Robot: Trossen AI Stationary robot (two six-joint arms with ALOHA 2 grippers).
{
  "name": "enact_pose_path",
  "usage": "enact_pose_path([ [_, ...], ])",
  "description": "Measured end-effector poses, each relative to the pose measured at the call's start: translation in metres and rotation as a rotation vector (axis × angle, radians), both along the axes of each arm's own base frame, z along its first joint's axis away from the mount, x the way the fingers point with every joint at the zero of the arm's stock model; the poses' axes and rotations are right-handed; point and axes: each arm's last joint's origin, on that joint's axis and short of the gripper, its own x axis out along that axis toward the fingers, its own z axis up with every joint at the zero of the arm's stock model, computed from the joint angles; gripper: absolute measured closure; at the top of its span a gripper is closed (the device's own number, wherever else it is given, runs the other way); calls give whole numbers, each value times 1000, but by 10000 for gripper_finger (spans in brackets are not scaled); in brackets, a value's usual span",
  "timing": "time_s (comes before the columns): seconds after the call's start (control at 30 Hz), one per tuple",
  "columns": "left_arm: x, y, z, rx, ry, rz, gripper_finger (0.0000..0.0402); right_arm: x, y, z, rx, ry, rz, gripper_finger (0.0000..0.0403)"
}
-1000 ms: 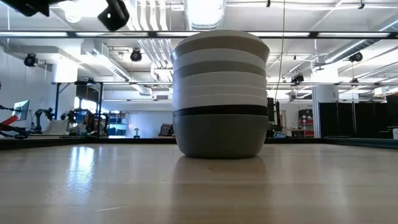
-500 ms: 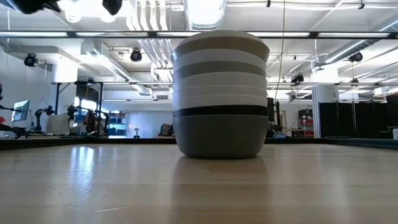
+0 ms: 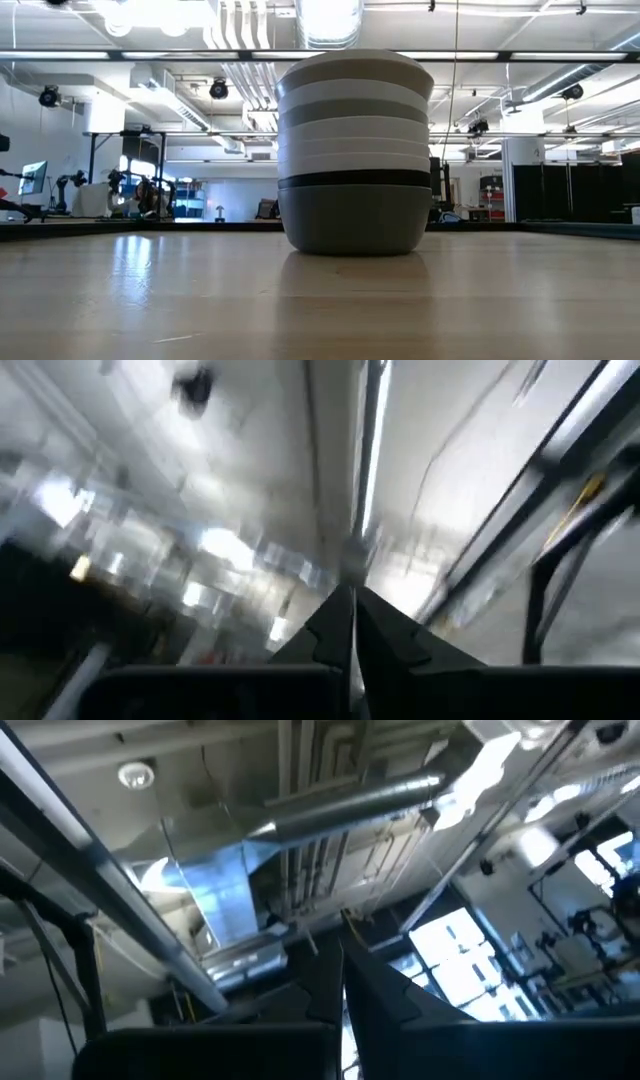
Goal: Nest bowls inside each other
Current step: Return to Home Position
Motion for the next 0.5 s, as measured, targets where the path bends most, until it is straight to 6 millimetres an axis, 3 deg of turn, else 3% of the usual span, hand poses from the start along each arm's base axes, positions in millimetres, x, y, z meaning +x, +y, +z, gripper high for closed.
enact_pose_path([
  [0.07,7,1,-6,4,110,-18,402,-11,0,-8,-7,-41,-17,394],
  [0.13,5,0,7,48,88,-16,402,-22,0,-18,-1,-88,-12,394],
  [0.2,12,2,-1,14,164,-17,402,-25,-1,-31,19,-115,-3,394],
  [0.3,10,2,-7,7,119,-20,402,-11,0,-45,27,-130,11,394],
  [0.4,26,8,-31,-63,197,-28,402,3,0,-55,33,-156,39,394],
  [0.5,32,9,-37,-69,160,-45,402,21,0,-79,88,-133,95,394],
])
